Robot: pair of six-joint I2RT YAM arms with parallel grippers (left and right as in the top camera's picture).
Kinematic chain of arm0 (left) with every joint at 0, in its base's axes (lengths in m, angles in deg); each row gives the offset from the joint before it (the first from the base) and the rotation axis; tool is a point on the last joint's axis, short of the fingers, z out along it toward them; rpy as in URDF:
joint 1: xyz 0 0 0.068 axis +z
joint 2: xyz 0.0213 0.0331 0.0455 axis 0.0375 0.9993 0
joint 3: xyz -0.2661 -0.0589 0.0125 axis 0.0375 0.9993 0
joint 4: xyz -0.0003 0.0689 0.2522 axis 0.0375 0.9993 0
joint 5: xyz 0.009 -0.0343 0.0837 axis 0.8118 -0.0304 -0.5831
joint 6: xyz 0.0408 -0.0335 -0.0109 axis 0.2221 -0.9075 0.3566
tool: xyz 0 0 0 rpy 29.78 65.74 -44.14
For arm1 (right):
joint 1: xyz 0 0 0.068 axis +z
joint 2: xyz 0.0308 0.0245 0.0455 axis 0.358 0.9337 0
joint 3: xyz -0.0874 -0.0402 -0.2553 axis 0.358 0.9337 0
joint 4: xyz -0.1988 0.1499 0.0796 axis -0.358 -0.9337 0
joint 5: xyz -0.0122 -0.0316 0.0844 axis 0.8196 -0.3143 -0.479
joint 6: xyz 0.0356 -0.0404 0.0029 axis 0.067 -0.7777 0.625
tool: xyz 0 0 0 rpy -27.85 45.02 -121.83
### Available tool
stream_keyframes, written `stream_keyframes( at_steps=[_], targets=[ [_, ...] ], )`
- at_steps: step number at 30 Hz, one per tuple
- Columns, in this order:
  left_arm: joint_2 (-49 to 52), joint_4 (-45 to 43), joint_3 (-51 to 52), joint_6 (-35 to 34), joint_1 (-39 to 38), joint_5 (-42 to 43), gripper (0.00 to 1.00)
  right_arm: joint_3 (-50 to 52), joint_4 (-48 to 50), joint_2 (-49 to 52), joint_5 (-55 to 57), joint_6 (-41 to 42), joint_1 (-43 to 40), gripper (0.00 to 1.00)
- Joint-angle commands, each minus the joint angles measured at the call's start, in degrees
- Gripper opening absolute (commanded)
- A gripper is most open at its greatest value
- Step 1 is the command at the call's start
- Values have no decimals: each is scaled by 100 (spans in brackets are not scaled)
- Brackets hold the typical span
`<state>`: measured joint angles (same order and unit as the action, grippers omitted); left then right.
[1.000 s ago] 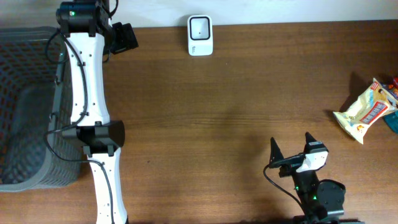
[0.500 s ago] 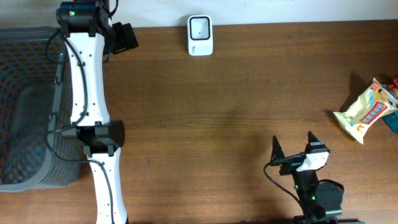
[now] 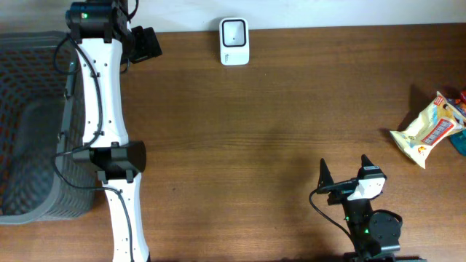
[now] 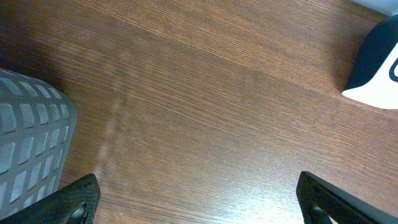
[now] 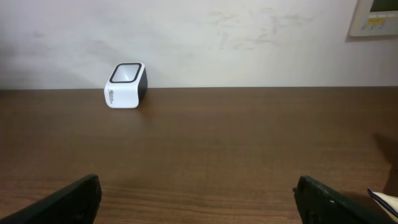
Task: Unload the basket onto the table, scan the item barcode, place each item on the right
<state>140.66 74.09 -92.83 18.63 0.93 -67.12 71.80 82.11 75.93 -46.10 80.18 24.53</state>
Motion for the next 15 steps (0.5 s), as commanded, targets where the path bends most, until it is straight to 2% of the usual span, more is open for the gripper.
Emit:
stream_keyframes(
  at_steps=[1,15],
  targets=[
    [-4,7,0,48,4,42,99,48,-20,-37,70,22,46,98],
    [-4,7,0,133,4,35,99,48,-20,-37,70,22,46,98]
  ],
)
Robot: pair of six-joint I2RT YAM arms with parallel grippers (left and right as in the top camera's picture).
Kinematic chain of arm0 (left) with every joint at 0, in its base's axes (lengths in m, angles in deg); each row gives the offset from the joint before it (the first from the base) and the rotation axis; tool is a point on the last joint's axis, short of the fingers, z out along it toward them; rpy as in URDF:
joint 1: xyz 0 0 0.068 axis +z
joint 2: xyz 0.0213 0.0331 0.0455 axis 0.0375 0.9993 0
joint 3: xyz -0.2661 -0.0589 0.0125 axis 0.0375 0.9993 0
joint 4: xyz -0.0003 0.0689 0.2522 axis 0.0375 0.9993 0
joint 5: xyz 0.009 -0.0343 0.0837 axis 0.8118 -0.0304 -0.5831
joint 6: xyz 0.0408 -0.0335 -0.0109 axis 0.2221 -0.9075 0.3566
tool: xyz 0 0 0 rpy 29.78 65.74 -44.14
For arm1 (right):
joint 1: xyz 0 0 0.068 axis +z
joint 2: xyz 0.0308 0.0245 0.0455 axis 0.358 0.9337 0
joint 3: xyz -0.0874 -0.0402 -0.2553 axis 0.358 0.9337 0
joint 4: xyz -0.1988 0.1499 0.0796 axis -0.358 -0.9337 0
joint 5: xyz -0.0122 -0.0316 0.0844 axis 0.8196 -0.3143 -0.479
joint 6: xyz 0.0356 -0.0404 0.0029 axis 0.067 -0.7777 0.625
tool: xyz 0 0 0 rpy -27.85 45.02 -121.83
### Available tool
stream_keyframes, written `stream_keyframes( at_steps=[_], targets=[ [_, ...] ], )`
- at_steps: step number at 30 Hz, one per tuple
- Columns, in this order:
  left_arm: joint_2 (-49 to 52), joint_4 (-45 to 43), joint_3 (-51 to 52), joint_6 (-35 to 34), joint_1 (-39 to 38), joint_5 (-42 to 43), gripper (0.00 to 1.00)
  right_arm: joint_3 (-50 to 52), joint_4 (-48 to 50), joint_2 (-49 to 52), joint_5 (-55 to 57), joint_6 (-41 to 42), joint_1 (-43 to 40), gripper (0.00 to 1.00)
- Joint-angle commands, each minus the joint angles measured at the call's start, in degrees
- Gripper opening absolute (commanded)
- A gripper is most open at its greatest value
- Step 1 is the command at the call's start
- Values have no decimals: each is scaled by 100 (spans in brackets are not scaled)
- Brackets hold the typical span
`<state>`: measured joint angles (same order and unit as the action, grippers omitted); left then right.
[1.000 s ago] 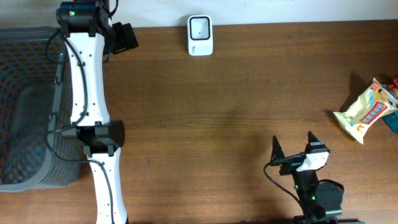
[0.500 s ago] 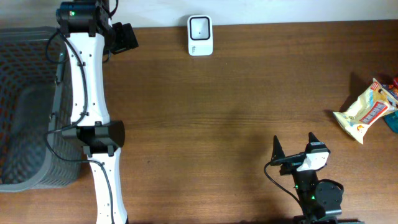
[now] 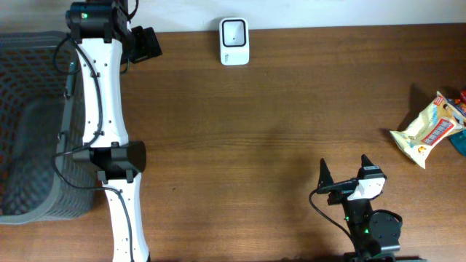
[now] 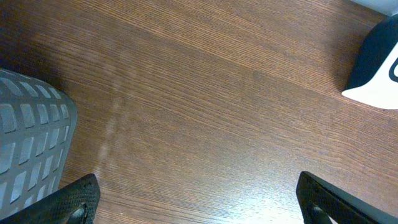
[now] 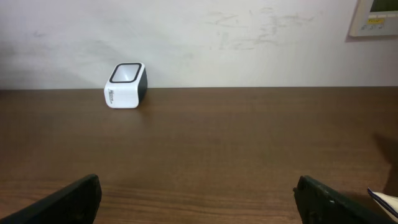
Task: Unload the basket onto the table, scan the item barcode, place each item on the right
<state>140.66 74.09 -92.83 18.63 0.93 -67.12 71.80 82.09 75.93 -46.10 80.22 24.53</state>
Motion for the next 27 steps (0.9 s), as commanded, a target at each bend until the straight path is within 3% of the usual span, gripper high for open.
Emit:
stream_keyframes(
  at_steps=[1,4,9,14,16,19,23,27],
  targets=[
    [-4,7,0,164,4,46,99,48,-17,-37,70,17,46,98],
    [-164,7,0,160,-7,107,99,48,-17,-37,70,17,46,98],
    [-1252,4,0,162,-13,63,99,48,-17,-37,70,17,46,98],
    [-2076,-48,485,638,-597,-647,99,48,-17,-37,70,17,46,98],
    [-2400,-431,1169,763,-909,-890,99,48,-17,-37,70,17,46,98],
    [-3230,-1683,2953,1130,-1309,-879,99,48,-17,-37,70,17,46,98],
    [-4660,-3206,6111,1128,-1478,-890,99,48,-17,-37,70,17,46,98],
    [-5934,-3770,8330,1128,-1475,-887,99,48,-17,-37,70,17,46,98]
  ],
)
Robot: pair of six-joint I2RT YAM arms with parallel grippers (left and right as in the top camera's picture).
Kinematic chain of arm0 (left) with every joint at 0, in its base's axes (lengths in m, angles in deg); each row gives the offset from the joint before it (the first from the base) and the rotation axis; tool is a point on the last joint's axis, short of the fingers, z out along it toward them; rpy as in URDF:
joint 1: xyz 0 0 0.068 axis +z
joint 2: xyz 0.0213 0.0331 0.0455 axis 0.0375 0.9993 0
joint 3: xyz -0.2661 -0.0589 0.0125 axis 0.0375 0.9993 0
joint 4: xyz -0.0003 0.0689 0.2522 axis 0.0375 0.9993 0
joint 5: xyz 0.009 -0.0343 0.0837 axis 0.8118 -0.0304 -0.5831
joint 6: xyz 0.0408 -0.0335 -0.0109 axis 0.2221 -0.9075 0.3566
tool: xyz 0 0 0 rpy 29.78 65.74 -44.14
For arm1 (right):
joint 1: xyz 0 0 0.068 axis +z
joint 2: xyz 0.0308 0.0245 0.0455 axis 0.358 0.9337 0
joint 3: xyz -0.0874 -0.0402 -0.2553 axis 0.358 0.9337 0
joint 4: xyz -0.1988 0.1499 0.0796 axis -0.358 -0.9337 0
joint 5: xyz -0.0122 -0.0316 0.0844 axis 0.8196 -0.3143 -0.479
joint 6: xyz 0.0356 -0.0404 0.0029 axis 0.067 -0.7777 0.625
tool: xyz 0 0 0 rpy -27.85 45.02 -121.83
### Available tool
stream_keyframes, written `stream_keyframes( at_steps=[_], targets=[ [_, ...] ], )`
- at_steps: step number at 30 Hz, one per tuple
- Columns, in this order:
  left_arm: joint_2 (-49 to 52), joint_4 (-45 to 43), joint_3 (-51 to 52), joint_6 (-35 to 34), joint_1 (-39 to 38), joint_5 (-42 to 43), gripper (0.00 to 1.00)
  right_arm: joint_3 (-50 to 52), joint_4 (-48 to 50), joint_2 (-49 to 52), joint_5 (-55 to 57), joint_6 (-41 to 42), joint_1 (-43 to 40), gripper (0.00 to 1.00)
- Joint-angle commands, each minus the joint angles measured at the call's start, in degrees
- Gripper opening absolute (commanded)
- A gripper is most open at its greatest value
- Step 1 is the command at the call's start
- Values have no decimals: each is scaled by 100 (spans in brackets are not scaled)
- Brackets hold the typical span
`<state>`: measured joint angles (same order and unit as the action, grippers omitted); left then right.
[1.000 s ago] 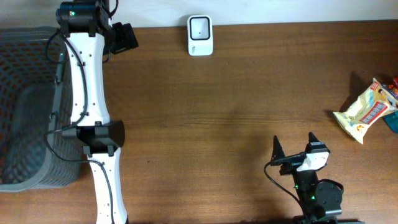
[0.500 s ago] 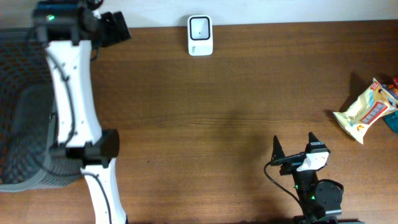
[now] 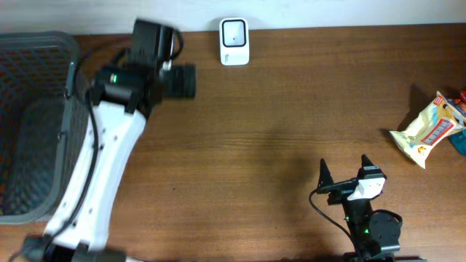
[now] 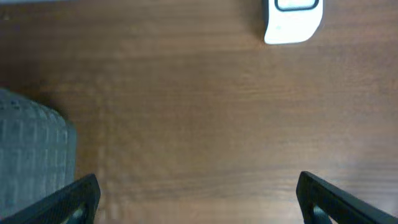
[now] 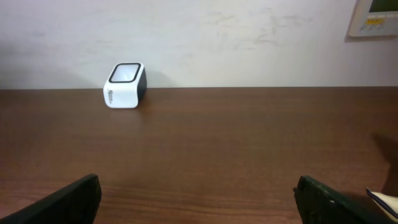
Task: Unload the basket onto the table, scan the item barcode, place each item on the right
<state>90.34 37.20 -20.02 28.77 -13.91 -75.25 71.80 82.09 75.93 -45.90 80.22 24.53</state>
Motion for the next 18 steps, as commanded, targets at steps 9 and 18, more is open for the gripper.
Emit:
stream_keyframes(
  at_steps=[9,18],
  targets=[
    [-4583,-101,3832,203,7,-57,99,48,-17,-37,50,17,46,98],
    [-7403,-3320,7202,1746,9,964,99,48,-17,-37,50,17,46,98]
  ],
)
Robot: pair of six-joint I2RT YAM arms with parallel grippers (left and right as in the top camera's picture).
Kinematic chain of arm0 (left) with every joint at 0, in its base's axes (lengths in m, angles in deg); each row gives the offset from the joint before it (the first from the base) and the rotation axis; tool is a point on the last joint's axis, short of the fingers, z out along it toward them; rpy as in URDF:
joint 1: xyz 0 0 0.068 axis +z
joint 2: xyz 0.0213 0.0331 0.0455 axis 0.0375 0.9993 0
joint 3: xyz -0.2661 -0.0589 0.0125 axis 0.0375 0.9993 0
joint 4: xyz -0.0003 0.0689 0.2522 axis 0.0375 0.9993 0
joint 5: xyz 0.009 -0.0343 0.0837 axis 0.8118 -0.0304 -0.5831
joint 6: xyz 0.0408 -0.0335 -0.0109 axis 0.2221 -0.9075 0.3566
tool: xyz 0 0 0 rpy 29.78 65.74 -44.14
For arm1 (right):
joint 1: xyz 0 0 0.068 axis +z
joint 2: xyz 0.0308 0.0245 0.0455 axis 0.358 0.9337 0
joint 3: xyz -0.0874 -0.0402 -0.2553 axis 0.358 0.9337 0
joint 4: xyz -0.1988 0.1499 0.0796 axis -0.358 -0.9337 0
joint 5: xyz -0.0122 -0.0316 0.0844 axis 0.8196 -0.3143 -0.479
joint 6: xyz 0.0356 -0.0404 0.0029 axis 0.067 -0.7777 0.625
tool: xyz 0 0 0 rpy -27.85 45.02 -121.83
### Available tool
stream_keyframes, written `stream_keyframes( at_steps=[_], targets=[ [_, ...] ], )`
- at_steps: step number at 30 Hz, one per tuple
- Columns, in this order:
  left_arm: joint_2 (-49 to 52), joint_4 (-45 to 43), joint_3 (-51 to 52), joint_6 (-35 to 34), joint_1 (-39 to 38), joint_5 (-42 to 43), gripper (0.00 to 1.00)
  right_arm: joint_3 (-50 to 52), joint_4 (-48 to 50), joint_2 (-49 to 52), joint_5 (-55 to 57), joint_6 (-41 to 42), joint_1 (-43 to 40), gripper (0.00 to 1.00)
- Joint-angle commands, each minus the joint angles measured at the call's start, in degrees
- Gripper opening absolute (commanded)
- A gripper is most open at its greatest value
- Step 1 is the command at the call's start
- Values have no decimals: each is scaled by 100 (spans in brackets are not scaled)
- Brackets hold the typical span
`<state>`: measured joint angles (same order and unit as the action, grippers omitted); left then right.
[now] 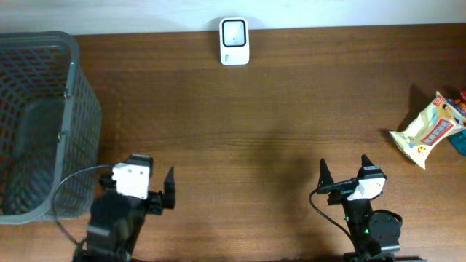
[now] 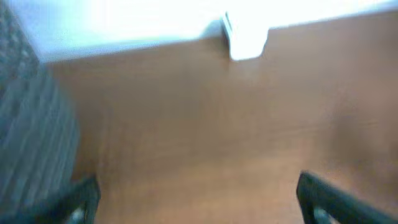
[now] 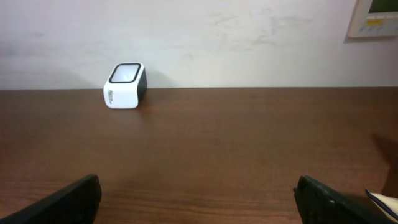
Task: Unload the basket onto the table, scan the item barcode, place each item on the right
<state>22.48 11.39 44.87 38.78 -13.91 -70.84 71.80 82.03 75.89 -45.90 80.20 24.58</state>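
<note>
The white barcode scanner (image 1: 234,41) stands at the table's back edge; it also shows as the scanner (image 3: 124,86) against the wall and as a blurred scanner (image 2: 247,38). A yellow snack packet (image 1: 426,135) lies at the far right. My left gripper (image 1: 140,175) is at the front left beside the basket, open and holding nothing (image 2: 199,202). My right gripper (image 1: 344,164) is at the front right, open and holding nothing (image 3: 199,199), well short of the packet.
A grey mesh basket (image 1: 69,73) takes up the left end of the table. A blue item (image 1: 460,142) pokes in at the right edge beside the packet. The left wrist view is blurred by motion.
The left arm was stretched out to the back of the table just left of the scanner; now it is folded back at the front left beside the basket. The right arm has not moved.
My left gripper was open at the back left corner, between basket and scanner, at the first two moments. It then stood a little nearer the scanner, still open. Now it is at the front left. The right gripper stayed open in place, and the packet lay untouched.
</note>
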Motion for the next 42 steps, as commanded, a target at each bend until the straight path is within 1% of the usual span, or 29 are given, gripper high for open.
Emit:
stream_keyframes(
  at_steps=[1,2,4,5,6,8,11,14,17,20,23,24,25,27,29,32,35,42],
  targets=[
    [-815,-1117,975,745,20,525,99,48,-11,-33,50,20,42,98],
    [-1012,-1572,1292,745,83,566,99,48,-11,-33,50,20,42,98],
    [-1198,-2048,1620,748,190,671,99,48,-11,-33,50,20,42,98],
    [-1357,-2498,1978,767,328,885,99,48,-11,-33,50,20,42,99],
    [-1440,-2723,2155,769,402,1027,99,48,-11,-33,50,20,42,98],
    [-1639,-3182,2479,1034,529,1397,99,48,-11,-33,50,20,42,98],
    [-1980,-3609,2852,1126,706,1462,99,48,-11,-33,50,20,42,98],
    [-2457,-3801,3233,1126,949,1462,99,48,-11,-33,50,20,42,98],
    [-2492,-4089,3427,1126,990,1458,99,48,-11,-33,50,20,42,98],
    [-2492,-4175,3425,1126,990,1338,99,48,-11,-33,50,20,42,98],
    [-2492,-4133,3427,1126,1051,1003,99,48,-11,-33,50,20,42,98],
    [-2492,-4026,3427,1123,1119,1005,99,48,-11,-33,50,20,42,98],
    [-2492,-3731,3427,1119,1213,1010,99,48,-11,-33,50,20,42,98],
    [-2492,-3206,3427,905,1344,1008,99,48,-11,-33,50,20,42,98],
    [-2490,-2938,3427,634,1440,988,99,48,-11,-33,50,20,42,98],
    [-2492,-2935,3427,520,1462,988,99,48,-11,-33,50,20,42,98],
    [-2490,-2933,3427,-94,1464,986,99,48,-11,-33,50,20,42,98],
    [-2490,-2916,3427,-87,1464,883,99,48,-11,-33,50,20,42,98]
  ],
)
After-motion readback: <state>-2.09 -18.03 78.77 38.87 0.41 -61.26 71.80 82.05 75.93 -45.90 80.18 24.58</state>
